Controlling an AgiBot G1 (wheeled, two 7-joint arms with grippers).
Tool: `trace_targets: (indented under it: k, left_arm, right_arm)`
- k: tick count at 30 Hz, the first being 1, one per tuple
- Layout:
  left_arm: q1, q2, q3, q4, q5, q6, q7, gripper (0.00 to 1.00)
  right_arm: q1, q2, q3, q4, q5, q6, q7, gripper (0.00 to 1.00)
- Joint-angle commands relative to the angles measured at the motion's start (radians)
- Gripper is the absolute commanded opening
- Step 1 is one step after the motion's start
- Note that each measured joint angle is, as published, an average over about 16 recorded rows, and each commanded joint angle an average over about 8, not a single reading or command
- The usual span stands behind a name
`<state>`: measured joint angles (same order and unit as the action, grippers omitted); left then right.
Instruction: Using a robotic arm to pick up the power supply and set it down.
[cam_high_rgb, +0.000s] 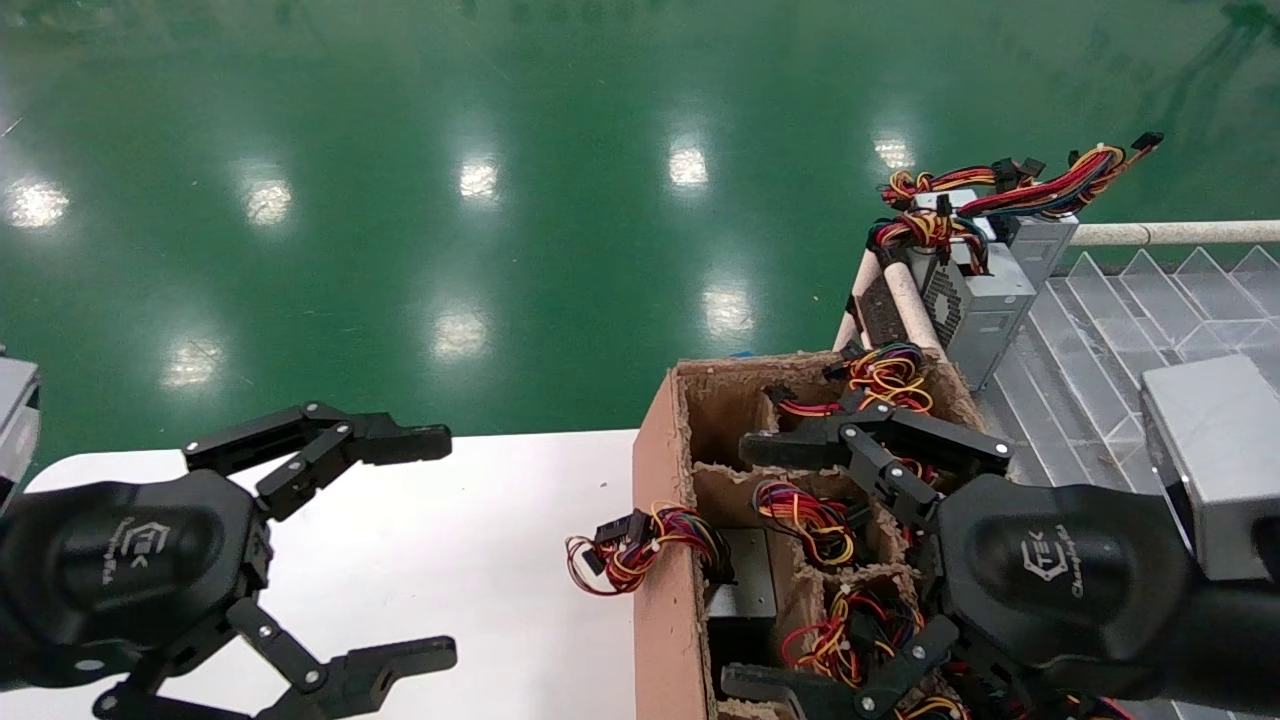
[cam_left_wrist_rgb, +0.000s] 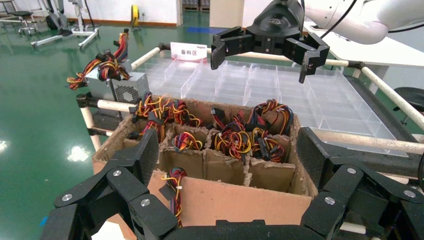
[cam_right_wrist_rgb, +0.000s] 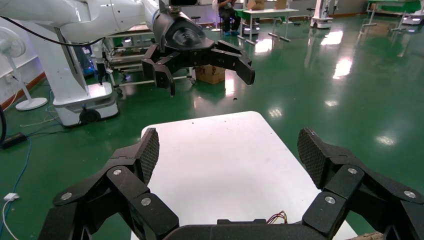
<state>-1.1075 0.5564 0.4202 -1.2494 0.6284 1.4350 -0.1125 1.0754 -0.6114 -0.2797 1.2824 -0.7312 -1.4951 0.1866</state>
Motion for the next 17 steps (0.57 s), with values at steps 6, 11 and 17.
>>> trace_targets:
  k: [6,11,17]
  left_arm:
    - [0.0,0.0,0.0,0.0,0.0,0.0,0.0,1.0]
    - [0.0,0.0,0.0,0.0,0.0,0.0,0.0,1.0]
    - [0.0,0.0,0.0,0.0,0.0,0.0,0.0,1.0]
  right_arm:
    - [0.0,0.0,0.0,0.0,0.0,0.0,0.0,1.0]
    - [0.0,0.0,0.0,0.0,0.0,0.0,0.0,1.0]
    - [0.0,0.0,0.0,0.0,0.0,0.0,0.0,1.0]
